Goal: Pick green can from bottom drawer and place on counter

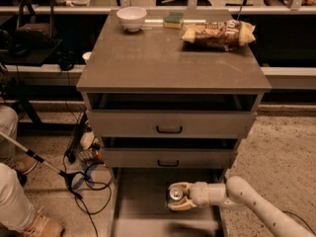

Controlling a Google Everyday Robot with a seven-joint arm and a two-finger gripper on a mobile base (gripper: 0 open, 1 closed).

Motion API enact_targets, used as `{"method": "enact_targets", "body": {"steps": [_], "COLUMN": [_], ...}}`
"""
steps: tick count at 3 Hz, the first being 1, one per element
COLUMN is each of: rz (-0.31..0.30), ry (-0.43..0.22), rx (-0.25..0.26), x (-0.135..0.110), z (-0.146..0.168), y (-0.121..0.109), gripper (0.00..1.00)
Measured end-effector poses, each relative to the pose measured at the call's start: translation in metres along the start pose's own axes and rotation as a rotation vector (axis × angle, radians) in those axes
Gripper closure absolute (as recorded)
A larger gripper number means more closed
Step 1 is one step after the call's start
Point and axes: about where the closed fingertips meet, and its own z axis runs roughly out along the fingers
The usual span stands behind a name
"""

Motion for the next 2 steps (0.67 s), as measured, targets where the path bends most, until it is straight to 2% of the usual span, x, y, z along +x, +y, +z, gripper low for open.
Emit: {"method": "enact_targets", "body": {"steps": [1,2], "rz": [0.002,0.002], "ry": [0.011,0.054], "rx": [0.027,0.064], "x": [-0.044,-0.093], "z": [-0.035,-0.076], "y": [0.009,0.001], "gripper": [1.0,1.0]}}
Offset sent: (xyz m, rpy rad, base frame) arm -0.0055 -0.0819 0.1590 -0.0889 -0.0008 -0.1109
